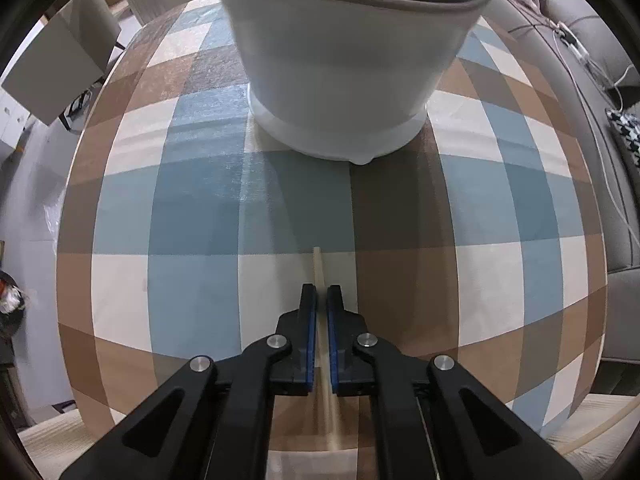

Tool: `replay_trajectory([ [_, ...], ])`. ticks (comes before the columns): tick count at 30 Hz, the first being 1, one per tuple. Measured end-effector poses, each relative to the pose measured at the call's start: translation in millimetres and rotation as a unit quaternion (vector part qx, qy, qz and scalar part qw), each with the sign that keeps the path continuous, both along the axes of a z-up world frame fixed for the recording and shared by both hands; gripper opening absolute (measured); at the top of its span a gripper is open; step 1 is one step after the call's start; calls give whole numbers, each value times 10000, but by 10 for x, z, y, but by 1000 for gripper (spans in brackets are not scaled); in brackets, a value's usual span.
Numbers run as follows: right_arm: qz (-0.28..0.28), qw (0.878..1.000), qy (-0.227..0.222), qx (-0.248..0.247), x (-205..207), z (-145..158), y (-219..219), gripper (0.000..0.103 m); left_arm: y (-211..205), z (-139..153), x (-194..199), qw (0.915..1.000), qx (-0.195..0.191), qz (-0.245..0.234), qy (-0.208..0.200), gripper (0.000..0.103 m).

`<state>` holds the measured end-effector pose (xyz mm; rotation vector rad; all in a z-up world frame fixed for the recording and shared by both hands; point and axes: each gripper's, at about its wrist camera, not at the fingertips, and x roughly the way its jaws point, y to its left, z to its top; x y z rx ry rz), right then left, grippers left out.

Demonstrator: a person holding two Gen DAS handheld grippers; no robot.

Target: Organize utensils

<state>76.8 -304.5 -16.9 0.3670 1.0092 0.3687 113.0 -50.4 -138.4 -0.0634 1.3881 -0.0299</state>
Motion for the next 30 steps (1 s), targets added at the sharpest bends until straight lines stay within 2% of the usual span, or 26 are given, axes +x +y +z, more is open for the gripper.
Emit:
replay_trajectory([
  [4, 29, 9999, -107, -83, -52, 43, 15, 2, 163, 123, -41, 9993, -248, 225, -161, 1],
  [7, 85, 9997, -167, -129, -76, 64, 62, 2, 316, 350, -117, 9962, -587, 432, -481, 1],
  [12, 229, 9983, -376, -383, -110, 108, 198, 2, 492, 816, -318, 9846, -997, 654, -1278, 0],
  [13, 259, 9978, -425, -444, -120, 116, 231, 2, 503, 930, -385, 9823, -1007, 610, -1455, 0],
  [17, 310, 9963, -575, -566, -145, 135, 331, 2, 382, 1051, -329, 9778, -1103, 402, -1738, 0],
  [30, 286, 9914, -984, -815, -213, 236, 494, 2, 274, 1211, -451, 9765, -911, -37, -1955, 0],
])
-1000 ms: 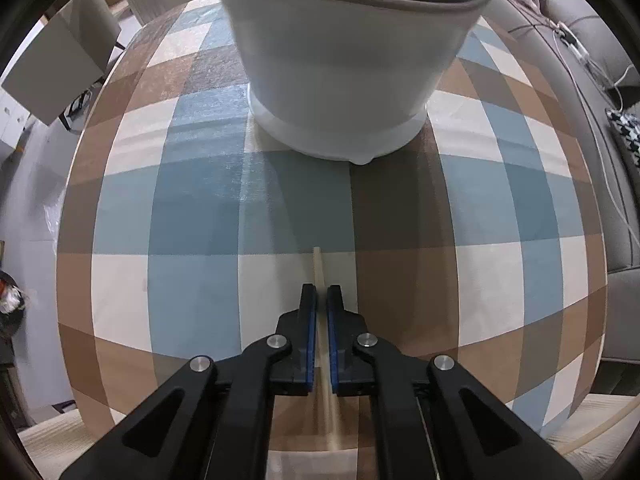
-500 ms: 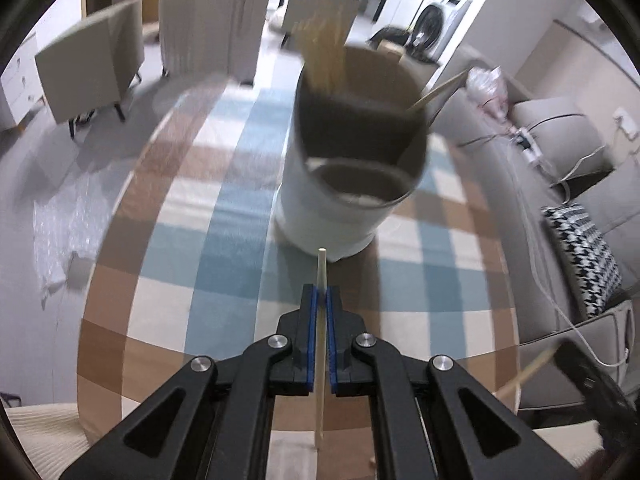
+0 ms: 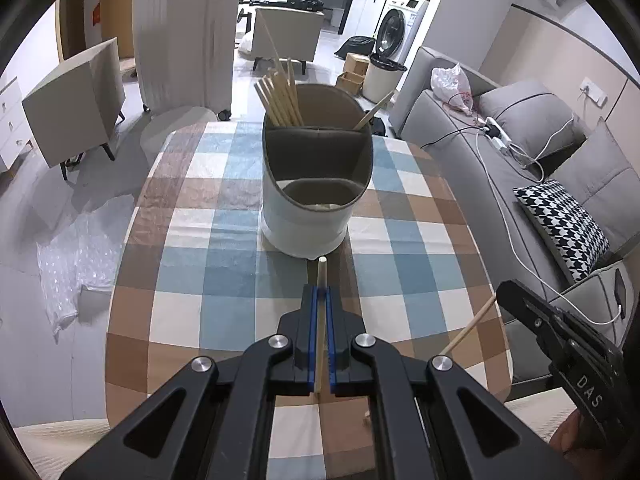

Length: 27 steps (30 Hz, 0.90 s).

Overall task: Organize utensils
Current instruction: 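Lift both held chopsticks and carry them above the white holder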

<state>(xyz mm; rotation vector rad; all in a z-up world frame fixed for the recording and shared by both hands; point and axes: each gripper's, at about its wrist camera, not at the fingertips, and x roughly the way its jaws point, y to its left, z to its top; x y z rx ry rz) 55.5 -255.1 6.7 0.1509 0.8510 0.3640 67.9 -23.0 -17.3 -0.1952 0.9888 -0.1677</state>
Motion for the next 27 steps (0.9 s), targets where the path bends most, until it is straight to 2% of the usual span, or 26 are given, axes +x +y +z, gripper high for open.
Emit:
replay_trajectory([
  [4, -30, 9999, -137, 46, -23, 95, 5, 2, 14, 101, -18, 10000, -2, -56, -78, 0],
  [7, -11, 9997, -251, 65, -10, 170, 41, 2, 50, 201, -14, 9998, -181, -50, -109, 0],
  [15, 53, 9977, -666, 60, 158, 500, 97, 2, 189, 705, 113, 9981, -474, -79, -382, 0],
  [23, 202, 9933, -1134, 55, 615, 1095, 176, 2, 354, 1323, 389, 9939, -773, -93, -787, 0],
  [27, 341, 9890, -1442, 35, 890, 1405, 300, 2, 398, 1545, 587, 9917, -742, -80, -1050, 0],
])
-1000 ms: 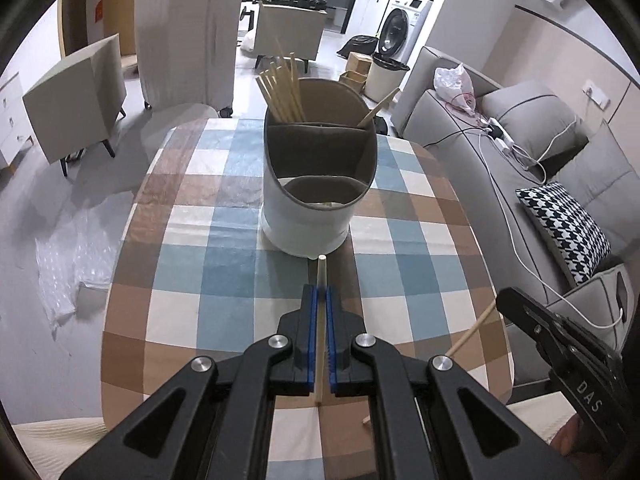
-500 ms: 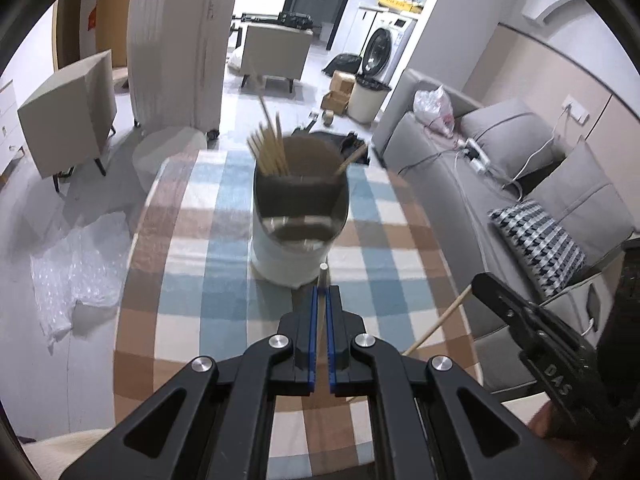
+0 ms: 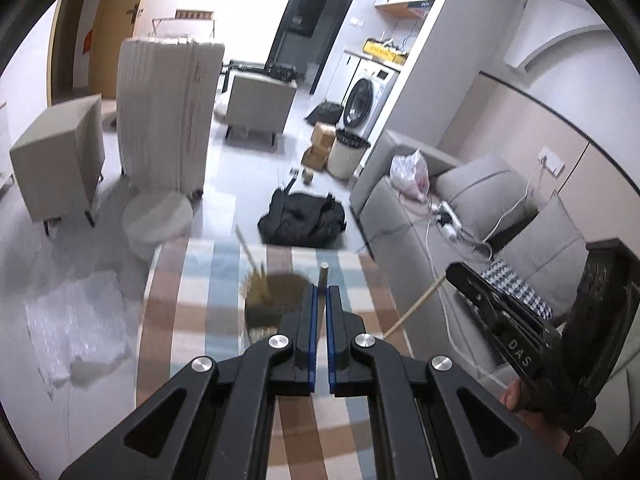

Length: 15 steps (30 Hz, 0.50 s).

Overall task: Organize utensils
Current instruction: 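Lift both held chopsticks and carry them above the white holder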

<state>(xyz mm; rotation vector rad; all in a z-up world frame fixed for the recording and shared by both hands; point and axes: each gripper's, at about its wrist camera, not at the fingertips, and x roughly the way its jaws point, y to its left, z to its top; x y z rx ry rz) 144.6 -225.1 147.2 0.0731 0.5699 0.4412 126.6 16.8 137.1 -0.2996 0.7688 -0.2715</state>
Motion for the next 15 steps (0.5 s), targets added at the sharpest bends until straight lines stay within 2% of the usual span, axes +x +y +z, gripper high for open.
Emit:
replay_trajectory([
  [4, 167, 9995, -249, -59, 332, 227, 199, 2, 49, 81, 223, 9999, -84, 24, -99, 0],
  [8, 331, 9986, -385, -144, 667, 329, 427, 2, 42, 85, 482, 9998, 12, -12, -199, 0],
  [12, 515, 9972, -442, -316, 921, 277, 624, 2, 46, -20, 641, 9997, 111, -26, -217, 0],
  [15, 572, 9972, -319, -371, 1048, 138, 677, 2, 91, -160, 753, 10000, 68, -47, -48, 0],
])
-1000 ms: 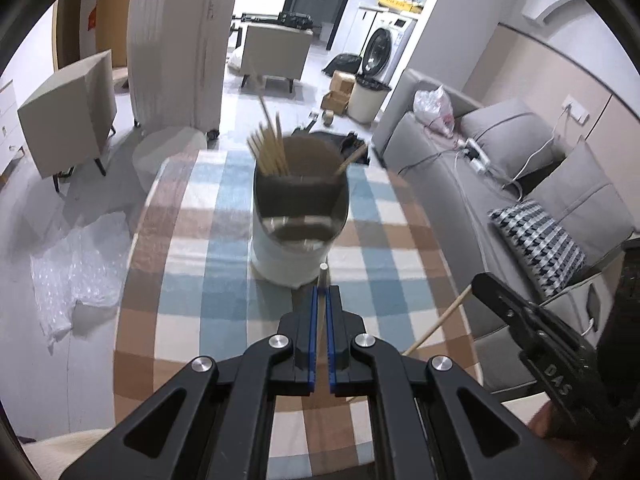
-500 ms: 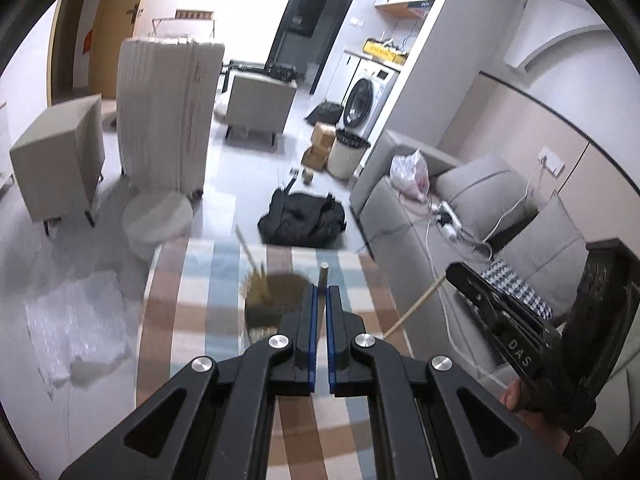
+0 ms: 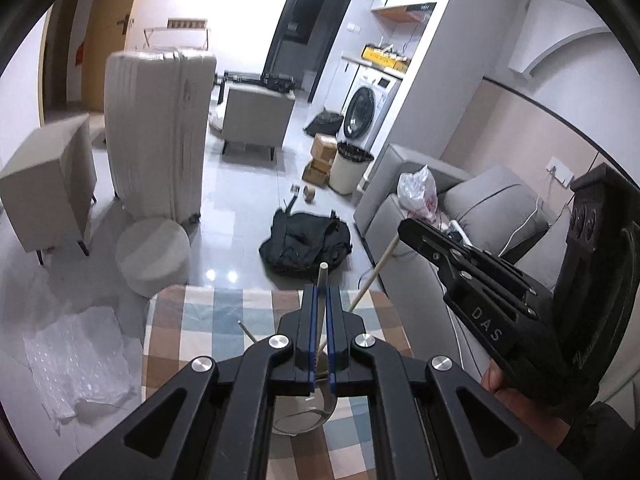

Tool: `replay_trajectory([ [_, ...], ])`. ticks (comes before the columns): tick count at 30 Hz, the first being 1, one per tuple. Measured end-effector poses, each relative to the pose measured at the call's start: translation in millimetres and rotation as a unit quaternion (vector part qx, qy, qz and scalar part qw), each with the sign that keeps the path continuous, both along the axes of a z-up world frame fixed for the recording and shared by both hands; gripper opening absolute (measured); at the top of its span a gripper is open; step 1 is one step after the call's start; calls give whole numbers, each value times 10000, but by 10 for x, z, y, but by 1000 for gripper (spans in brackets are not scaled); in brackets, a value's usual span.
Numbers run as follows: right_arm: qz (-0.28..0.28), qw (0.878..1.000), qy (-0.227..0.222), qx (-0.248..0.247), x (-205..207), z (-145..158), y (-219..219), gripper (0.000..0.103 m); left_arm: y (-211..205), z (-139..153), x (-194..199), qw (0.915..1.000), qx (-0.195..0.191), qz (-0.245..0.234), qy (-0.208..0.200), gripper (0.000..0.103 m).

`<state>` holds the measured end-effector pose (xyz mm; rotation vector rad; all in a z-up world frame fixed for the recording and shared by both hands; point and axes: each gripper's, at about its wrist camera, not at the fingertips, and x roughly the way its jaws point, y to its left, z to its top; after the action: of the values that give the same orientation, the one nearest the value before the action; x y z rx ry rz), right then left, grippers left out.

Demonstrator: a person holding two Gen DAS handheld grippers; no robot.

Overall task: Organize utensils
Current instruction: 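Lift both held chopsticks and carry them above the white holder, then lower the chopsticks into the holder and open both tools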

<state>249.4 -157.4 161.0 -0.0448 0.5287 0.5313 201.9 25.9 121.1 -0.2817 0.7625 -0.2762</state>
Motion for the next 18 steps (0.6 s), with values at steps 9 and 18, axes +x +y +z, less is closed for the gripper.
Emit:
replay_trajectory([
  [9, 197, 9987, 316, -348, 184, -419, 87, 2, 33, -393, 176, 9995, -92, 78, 299, 0],
  [18, 438, 9950, 483, -760, 169, -729, 146, 2, 46, -543, 205, 9984, -270, 105, 479, 0],
])
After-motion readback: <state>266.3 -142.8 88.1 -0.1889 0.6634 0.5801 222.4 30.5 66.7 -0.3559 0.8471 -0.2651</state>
